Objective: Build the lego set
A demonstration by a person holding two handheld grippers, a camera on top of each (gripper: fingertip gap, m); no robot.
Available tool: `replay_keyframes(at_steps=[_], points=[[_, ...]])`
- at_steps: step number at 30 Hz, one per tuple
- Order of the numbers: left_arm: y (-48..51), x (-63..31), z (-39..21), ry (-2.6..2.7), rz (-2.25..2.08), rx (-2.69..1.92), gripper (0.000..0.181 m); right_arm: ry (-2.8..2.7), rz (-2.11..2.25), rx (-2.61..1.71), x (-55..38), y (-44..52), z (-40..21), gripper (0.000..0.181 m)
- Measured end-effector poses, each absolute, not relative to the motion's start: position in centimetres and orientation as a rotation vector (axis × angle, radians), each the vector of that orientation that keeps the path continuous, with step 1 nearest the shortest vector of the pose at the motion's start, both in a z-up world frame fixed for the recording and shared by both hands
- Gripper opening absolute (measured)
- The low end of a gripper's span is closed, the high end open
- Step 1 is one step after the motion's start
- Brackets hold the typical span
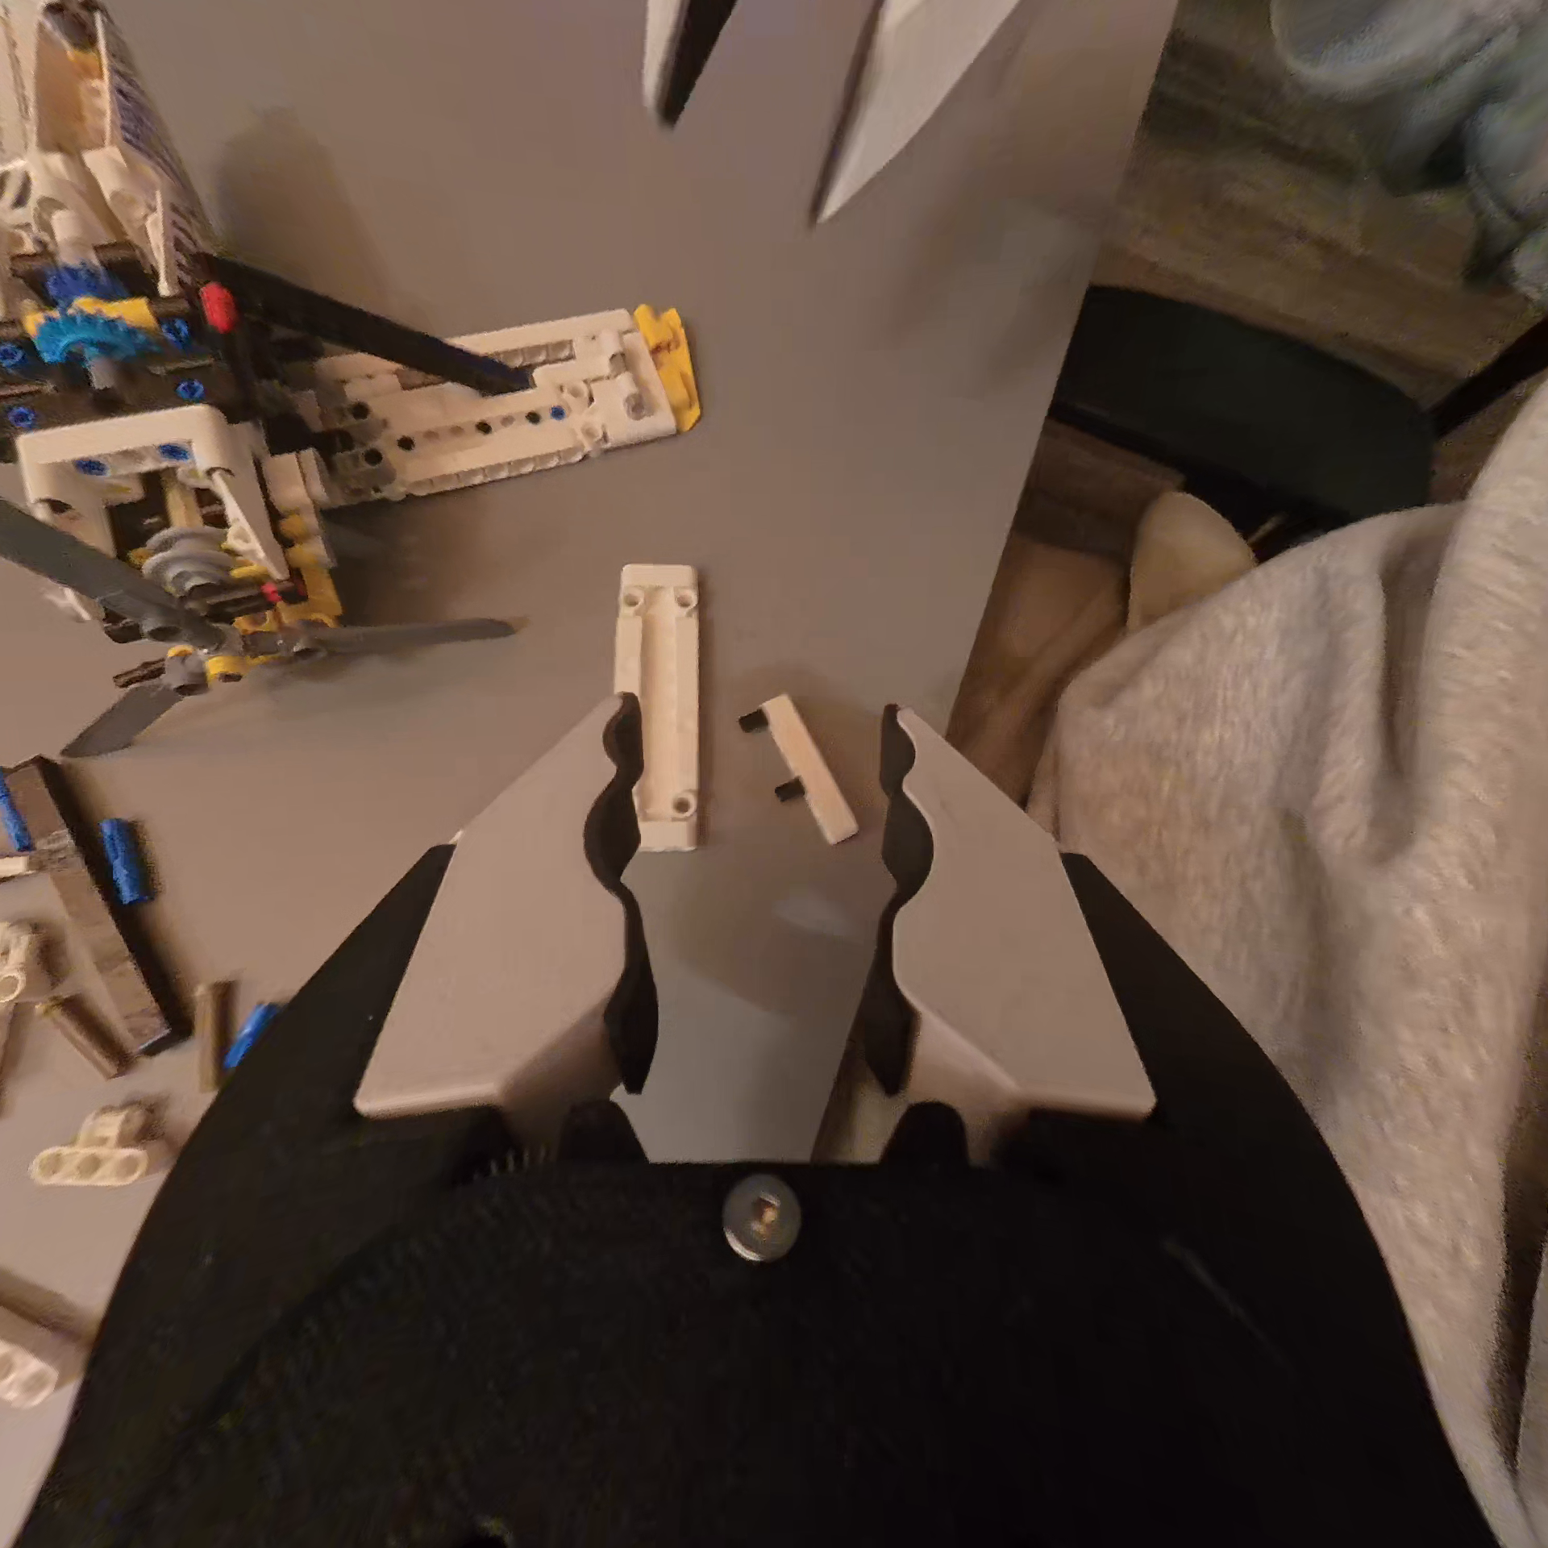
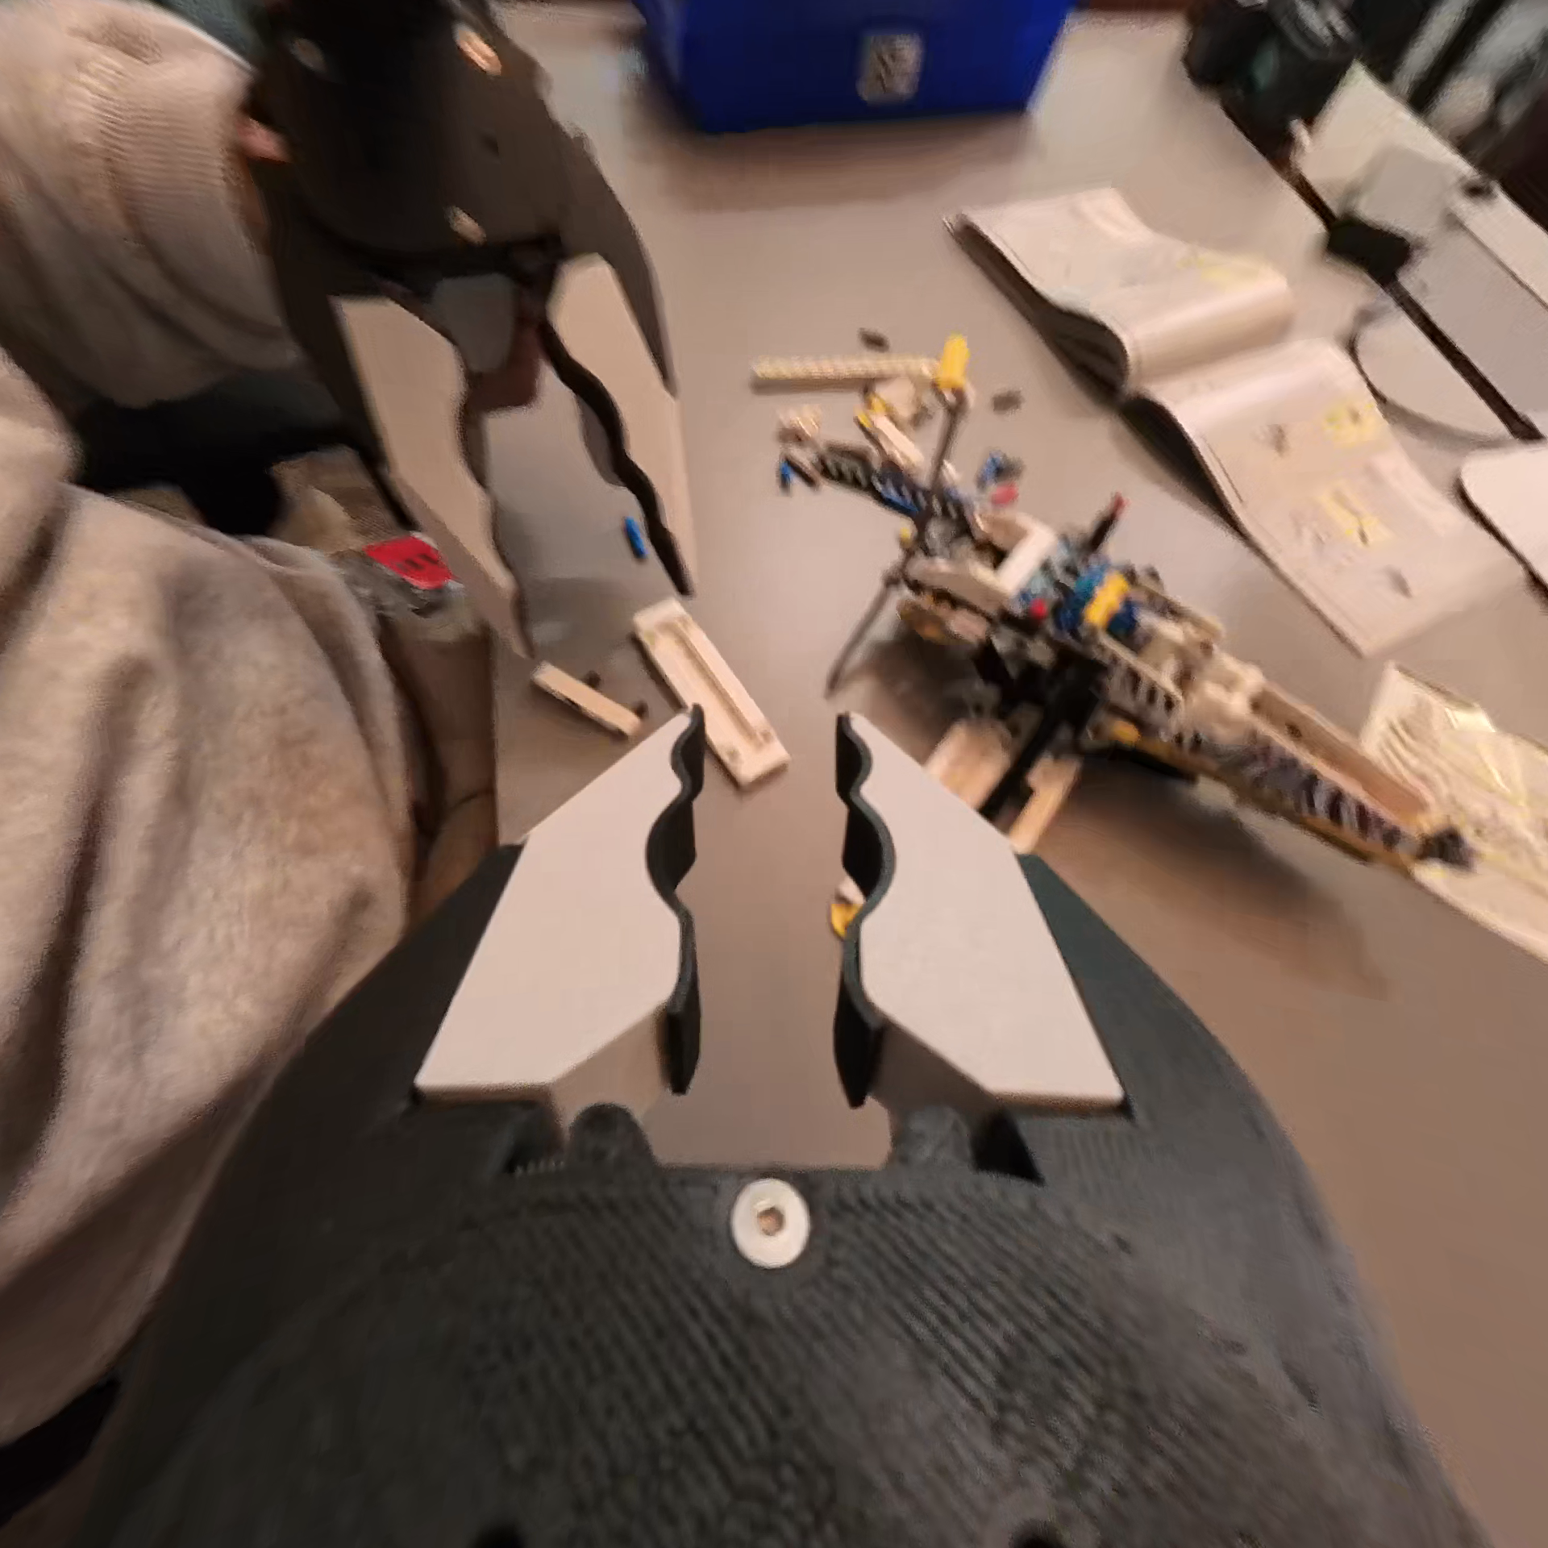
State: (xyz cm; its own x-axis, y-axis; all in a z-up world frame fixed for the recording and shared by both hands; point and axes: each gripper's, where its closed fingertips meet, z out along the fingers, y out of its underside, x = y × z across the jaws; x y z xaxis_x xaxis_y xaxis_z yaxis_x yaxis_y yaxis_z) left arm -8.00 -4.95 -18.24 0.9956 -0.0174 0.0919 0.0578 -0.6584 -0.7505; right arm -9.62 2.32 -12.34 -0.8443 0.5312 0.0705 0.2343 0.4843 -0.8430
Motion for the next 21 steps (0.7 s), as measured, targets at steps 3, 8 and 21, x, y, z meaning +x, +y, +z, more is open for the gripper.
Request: replay_keyframes(at_steps=[3,8,21], points=[[-4.6,-6.6,-18.0,-0.048,-0.145,-2.231,0.06,-2.453,1.112,-0.736,-9.2,3.5,-15.2,0.032],[-4.8,-6.2,-18.2,-0.106,-0.112,-2.187,0.061,-2.499,1.129,-0.74,-8.4,2.7,-15.9,0.032],[-4.0,-7.4,-19.1,-0.158,-0.127,-2.217,0.061,-2.493,1.217,-0.784,-9.2,3.1,-17.0,0.032]])
